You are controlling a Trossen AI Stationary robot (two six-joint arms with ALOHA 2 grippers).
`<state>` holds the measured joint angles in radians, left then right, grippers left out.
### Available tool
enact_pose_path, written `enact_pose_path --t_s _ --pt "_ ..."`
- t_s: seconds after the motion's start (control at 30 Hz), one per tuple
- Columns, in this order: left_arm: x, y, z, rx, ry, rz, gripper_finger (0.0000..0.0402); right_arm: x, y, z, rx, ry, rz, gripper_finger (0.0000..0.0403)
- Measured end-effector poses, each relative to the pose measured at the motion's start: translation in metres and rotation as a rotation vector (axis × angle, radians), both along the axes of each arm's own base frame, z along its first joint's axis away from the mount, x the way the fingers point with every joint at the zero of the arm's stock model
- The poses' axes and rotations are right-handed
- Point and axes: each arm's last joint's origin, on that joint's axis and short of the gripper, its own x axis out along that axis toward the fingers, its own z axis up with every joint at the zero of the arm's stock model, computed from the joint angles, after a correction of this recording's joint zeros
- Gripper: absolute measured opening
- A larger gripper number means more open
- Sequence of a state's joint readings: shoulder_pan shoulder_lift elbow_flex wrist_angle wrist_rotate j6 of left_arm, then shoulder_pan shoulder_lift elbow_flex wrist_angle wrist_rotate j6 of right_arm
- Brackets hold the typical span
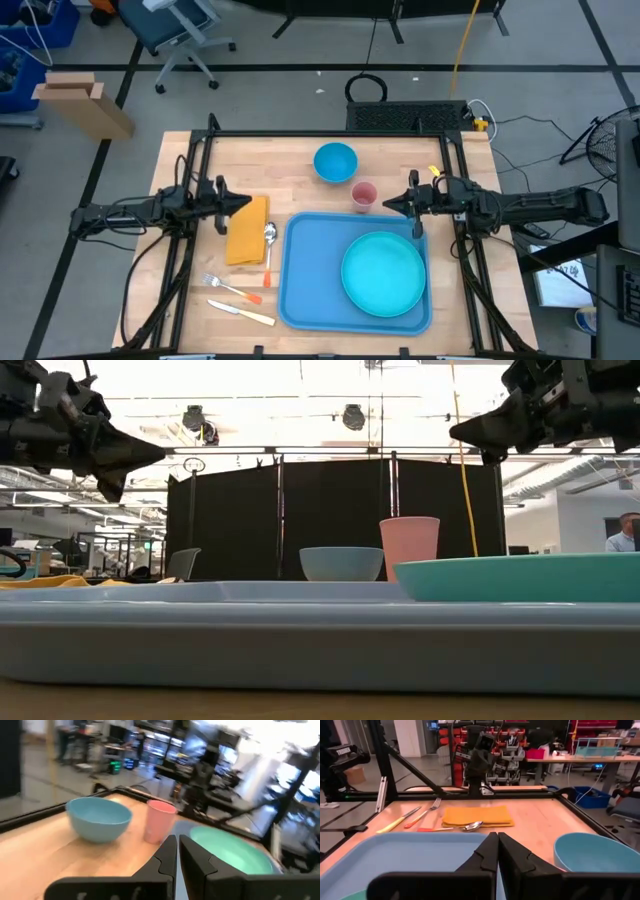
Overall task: Set up tray
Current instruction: Put the light blue bowl on the light green plate
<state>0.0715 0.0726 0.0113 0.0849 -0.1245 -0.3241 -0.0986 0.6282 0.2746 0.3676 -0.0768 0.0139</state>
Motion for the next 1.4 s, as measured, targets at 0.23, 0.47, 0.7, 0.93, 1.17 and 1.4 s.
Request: enact_pose_path --t_s 0.23,0.47,0.7,0.93,1.17,1.4 --pt "0.008 0.01 -0.001 -0.113 0.1 0.155 0.0021 -0.001 0.0 -0.001 -0.026 0.002 0.004 0.0001" --pt "0.046 0.029 0.044 -0.079 0.26 0.22 0.0021 -0.003 0.0 0.003 -0.085 -0.036 0.006 0.0001" --pt "0.121 0.069 0.094 0.04 0.482 0.202 0.0022 -0.005 0.001 0.005 -0.085 -0.05 0.006 0.0001" --pt "0.189 0.121 0.122 0.077 0.712 0.191 0.0079 -0.005 0.001 0.005 -0.085 -0.049 0.006 0.0001" --pt "0.247 0.171 0.112 0.055 0.903 0.075 0.0236 -0.005 0.001 0.005 -0.108 -0.048 0.007 0.0001" --pt "0.288 0.21 0.091 0.054 0.982 0.085 0.0347 -0.005 0.0 0.005 -0.1 -0.048 0.001 0.0001"
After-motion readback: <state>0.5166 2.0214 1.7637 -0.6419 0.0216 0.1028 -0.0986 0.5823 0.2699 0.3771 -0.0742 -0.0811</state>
